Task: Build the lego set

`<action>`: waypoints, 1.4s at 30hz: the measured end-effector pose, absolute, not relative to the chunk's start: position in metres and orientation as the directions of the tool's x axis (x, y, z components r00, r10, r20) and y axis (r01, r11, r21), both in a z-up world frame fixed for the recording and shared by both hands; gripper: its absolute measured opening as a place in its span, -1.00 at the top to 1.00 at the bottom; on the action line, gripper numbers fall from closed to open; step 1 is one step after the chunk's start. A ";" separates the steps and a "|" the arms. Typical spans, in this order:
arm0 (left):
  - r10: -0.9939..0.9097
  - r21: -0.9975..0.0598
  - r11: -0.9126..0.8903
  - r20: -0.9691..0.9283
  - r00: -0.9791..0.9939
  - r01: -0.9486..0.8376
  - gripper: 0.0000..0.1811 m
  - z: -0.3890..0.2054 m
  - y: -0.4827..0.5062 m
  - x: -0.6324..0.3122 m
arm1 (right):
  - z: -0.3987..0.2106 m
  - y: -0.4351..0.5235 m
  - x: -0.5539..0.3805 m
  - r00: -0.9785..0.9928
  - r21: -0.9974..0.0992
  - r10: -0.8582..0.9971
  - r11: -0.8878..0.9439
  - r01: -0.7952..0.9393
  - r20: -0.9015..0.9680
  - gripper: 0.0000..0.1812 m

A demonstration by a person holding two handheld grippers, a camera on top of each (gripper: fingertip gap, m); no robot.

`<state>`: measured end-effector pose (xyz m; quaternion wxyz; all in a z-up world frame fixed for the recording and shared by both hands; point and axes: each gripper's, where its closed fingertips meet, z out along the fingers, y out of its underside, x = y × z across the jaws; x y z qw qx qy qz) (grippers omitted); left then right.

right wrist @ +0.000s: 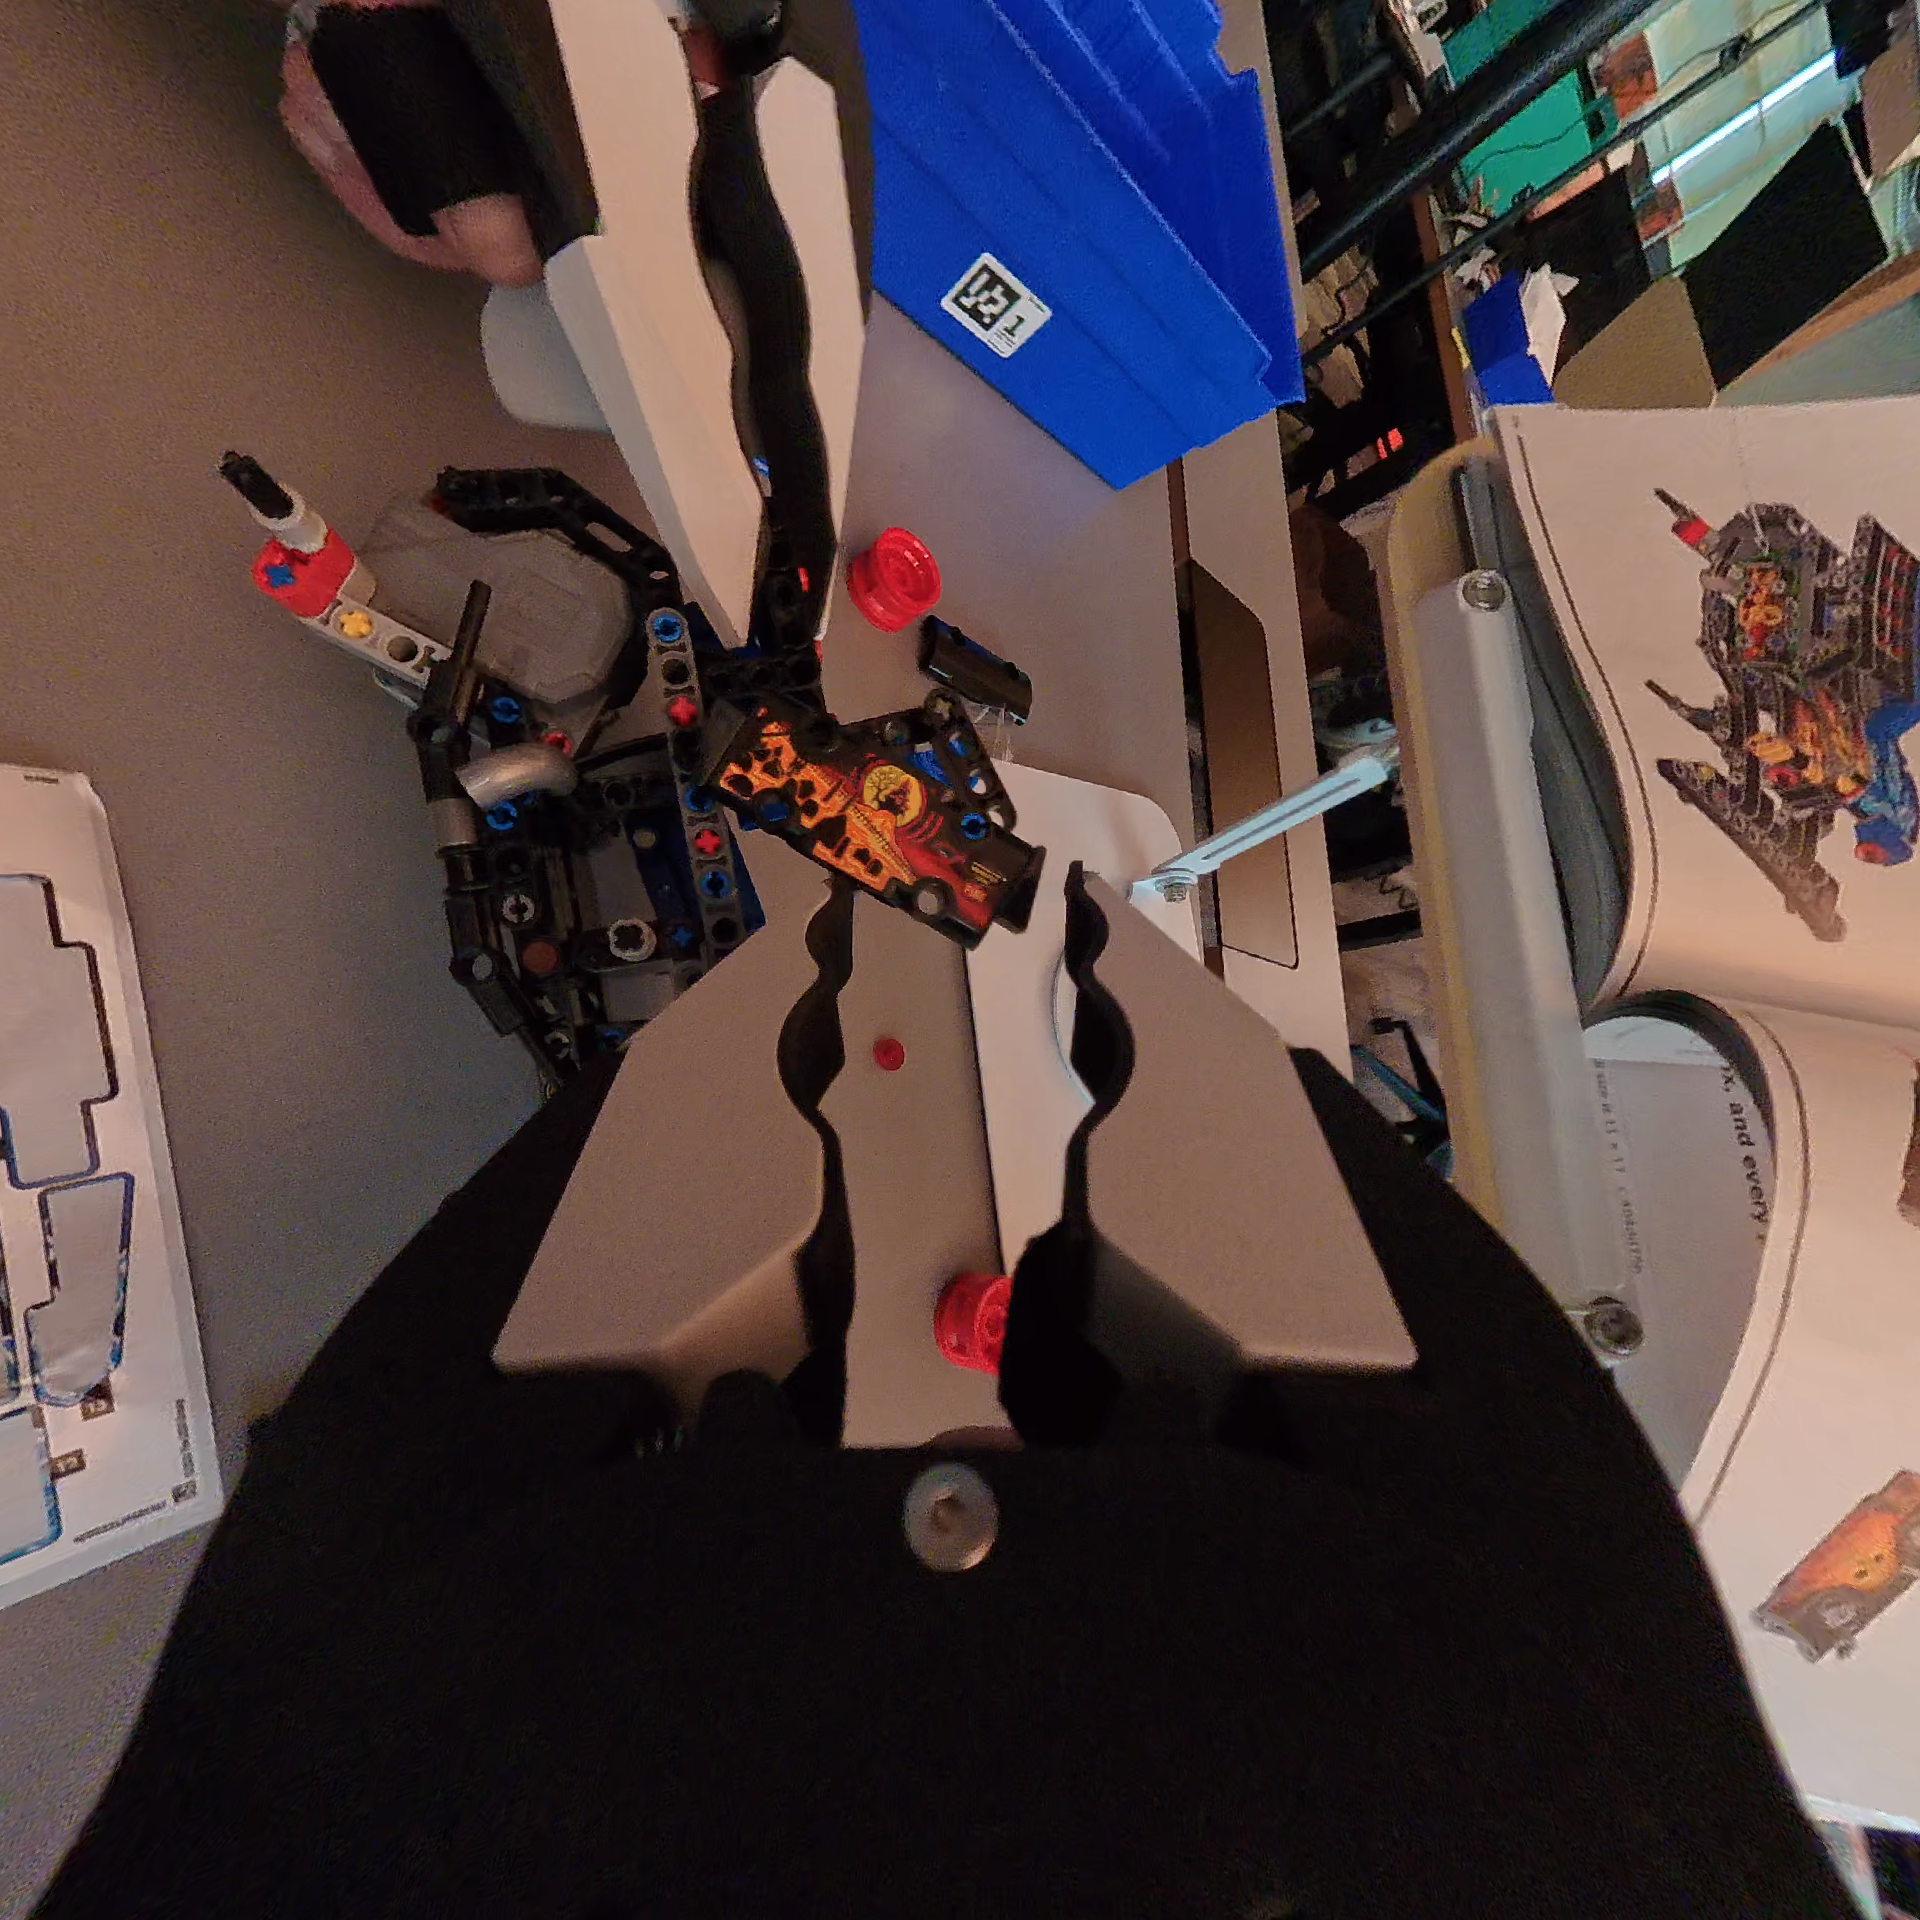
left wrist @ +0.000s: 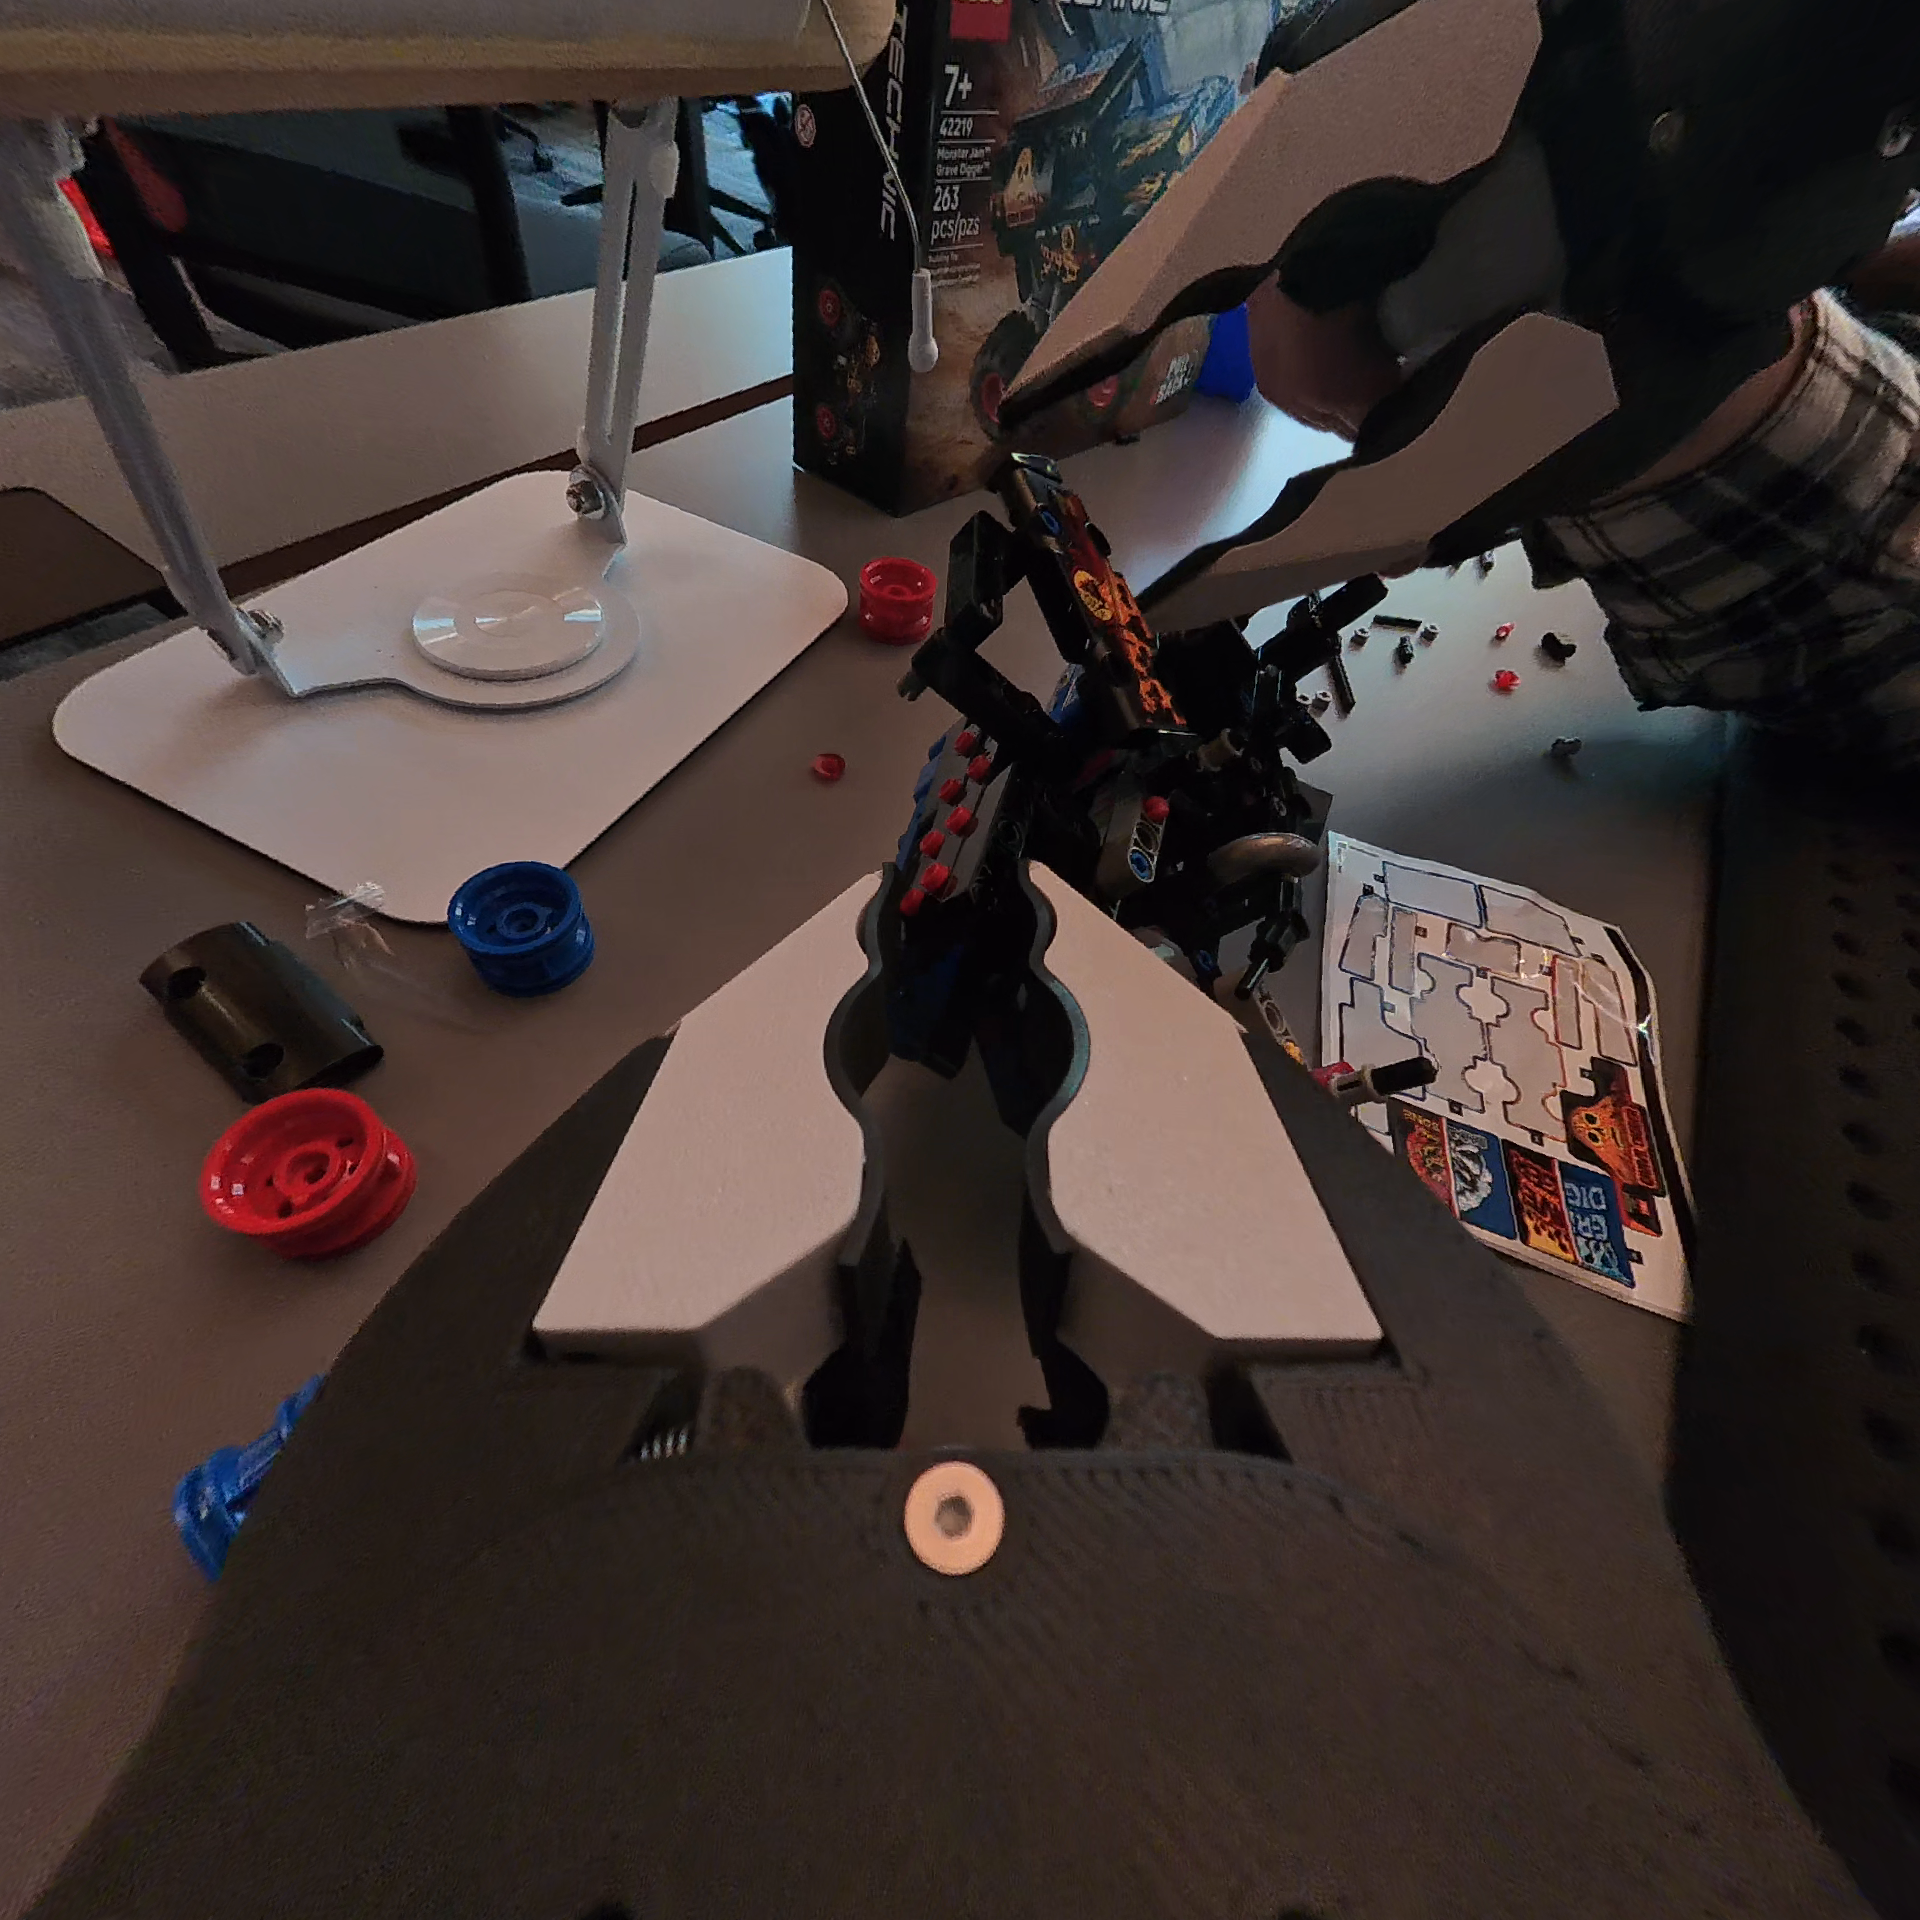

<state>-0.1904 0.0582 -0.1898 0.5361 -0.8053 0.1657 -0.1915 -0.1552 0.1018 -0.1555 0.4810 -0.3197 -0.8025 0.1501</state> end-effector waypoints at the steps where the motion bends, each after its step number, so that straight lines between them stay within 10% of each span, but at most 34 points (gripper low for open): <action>1: -0.475 -0.928 -0.366 0.123 0.871 -0.068 0.78 -0.189 0.058 -0.190 | -0.156 0.101 -0.155 -0.340 -0.536 0.644 0.763 0.363 0.686 0.56; 19: -0.498 -0.938 -0.295 -0.013 0.867 -0.184 0.79 -0.187 0.058 -0.182 | -0.161 0.099 -0.152 -0.374 -0.287 0.424 0.884 0.370 0.825 0.49; 42: -0.446 -0.916 -0.200 -0.231 0.865 -0.348 0.82 -0.182 0.061 -0.185 | -0.155 0.095 -0.145 -0.405 -0.296 0.433 0.885 0.358 0.805 0.58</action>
